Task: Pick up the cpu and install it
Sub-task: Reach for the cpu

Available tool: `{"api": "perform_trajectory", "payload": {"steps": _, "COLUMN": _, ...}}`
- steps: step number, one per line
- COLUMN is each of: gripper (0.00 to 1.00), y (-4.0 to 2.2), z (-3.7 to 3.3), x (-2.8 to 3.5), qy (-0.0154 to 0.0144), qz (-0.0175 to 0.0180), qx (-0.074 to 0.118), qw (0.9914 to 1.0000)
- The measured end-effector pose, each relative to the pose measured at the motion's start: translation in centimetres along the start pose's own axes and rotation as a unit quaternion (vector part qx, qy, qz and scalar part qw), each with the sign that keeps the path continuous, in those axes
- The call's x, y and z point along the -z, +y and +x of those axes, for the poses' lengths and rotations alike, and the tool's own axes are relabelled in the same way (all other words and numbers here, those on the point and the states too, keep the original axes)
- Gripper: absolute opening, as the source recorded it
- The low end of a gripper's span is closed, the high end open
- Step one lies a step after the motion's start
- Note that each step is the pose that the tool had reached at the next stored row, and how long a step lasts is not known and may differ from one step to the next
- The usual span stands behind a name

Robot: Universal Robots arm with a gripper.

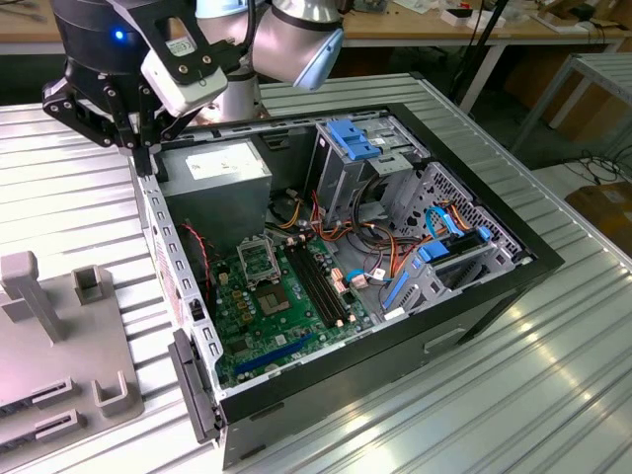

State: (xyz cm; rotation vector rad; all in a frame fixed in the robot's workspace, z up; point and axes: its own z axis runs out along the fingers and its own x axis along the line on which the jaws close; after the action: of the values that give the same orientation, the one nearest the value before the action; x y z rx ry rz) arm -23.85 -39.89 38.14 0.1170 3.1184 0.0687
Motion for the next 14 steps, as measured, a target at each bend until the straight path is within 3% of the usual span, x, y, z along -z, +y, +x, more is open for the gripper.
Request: {"api": "perform_trajectory", "payload": {"steps": 14, "gripper": 0.11, "y": -0.05, "z": 0.63, "x": -0.06, "qy": 0.0005, "qz": 0.0000, "qx": 0.000, "qw": 1.00000}}
